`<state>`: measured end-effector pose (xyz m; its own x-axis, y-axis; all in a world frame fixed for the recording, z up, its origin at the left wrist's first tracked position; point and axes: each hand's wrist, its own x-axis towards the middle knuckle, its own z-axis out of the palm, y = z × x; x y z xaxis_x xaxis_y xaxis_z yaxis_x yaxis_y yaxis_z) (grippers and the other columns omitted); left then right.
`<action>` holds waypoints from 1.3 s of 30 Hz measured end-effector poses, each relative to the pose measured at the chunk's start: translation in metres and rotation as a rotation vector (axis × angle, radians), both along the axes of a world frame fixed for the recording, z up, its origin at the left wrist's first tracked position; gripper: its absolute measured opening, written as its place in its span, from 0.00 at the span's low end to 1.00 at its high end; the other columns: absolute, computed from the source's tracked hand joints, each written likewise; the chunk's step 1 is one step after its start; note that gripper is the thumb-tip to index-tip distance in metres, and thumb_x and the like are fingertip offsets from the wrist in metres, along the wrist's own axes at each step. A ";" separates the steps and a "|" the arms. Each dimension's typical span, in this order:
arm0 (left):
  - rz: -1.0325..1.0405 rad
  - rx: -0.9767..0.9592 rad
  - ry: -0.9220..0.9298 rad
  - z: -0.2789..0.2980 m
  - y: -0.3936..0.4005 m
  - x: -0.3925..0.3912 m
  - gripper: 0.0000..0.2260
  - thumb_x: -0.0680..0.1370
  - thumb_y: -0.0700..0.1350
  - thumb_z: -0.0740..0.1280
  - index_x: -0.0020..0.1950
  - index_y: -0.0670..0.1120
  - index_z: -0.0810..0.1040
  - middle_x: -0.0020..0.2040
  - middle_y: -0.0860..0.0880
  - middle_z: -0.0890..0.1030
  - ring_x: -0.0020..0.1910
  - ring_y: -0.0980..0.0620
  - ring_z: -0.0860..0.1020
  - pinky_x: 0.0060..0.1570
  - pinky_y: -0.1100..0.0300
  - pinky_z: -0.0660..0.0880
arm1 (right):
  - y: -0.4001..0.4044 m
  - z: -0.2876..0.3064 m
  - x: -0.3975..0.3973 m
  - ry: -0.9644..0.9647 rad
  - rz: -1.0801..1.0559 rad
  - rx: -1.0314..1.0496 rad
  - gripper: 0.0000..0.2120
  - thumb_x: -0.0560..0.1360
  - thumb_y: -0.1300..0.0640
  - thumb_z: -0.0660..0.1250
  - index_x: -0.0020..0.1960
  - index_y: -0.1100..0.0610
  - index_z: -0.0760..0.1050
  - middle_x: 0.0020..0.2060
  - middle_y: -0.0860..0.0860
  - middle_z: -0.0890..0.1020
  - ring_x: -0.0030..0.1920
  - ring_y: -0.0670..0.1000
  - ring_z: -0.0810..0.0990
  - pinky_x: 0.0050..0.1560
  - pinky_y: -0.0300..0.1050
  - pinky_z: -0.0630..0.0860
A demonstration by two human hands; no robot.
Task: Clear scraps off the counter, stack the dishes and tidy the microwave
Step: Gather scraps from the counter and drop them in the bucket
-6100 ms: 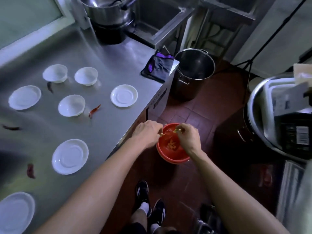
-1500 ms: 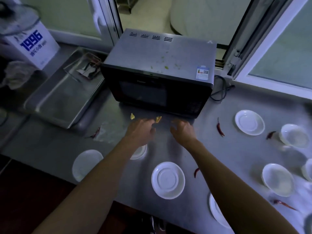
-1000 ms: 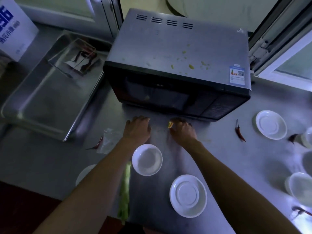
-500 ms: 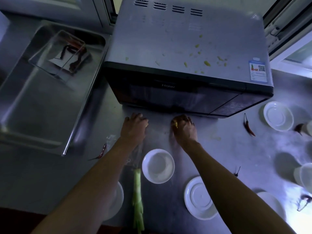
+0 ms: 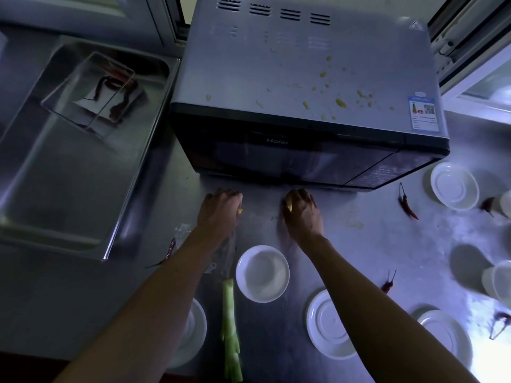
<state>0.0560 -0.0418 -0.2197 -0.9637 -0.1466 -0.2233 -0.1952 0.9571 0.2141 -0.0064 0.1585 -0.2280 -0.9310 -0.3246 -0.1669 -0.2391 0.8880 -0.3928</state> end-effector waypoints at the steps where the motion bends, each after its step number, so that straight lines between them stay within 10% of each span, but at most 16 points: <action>1: 0.006 0.030 0.014 0.001 0.000 0.000 0.02 0.76 0.43 0.68 0.46 0.48 0.75 0.47 0.49 0.80 0.51 0.46 0.75 0.48 0.52 0.70 | 0.001 0.001 0.001 0.004 -0.003 -0.005 0.08 0.80 0.61 0.63 0.58 0.59 0.75 0.56 0.57 0.76 0.55 0.57 0.76 0.52 0.53 0.79; 25: -0.229 0.192 0.164 0.070 0.108 -0.009 0.04 0.77 0.40 0.66 0.48 0.48 0.79 0.48 0.49 0.81 0.50 0.45 0.77 0.44 0.54 0.73 | 0.096 0.057 0.048 0.172 -0.218 -0.230 0.11 0.74 0.69 0.67 0.56 0.65 0.80 0.55 0.62 0.79 0.52 0.63 0.79 0.50 0.56 0.78; 39: -0.454 0.086 0.203 0.110 0.344 0.065 0.05 0.77 0.43 0.65 0.50 0.49 0.81 0.49 0.44 0.82 0.50 0.40 0.79 0.46 0.52 0.75 | 0.333 0.085 0.155 0.233 -0.422 -0.341 0.07 0.73 0.67 0.69 0.50 0.64 0.81 0.51 0.60 0.80 0.48 0.63 0.80 0.48 0.51 0.75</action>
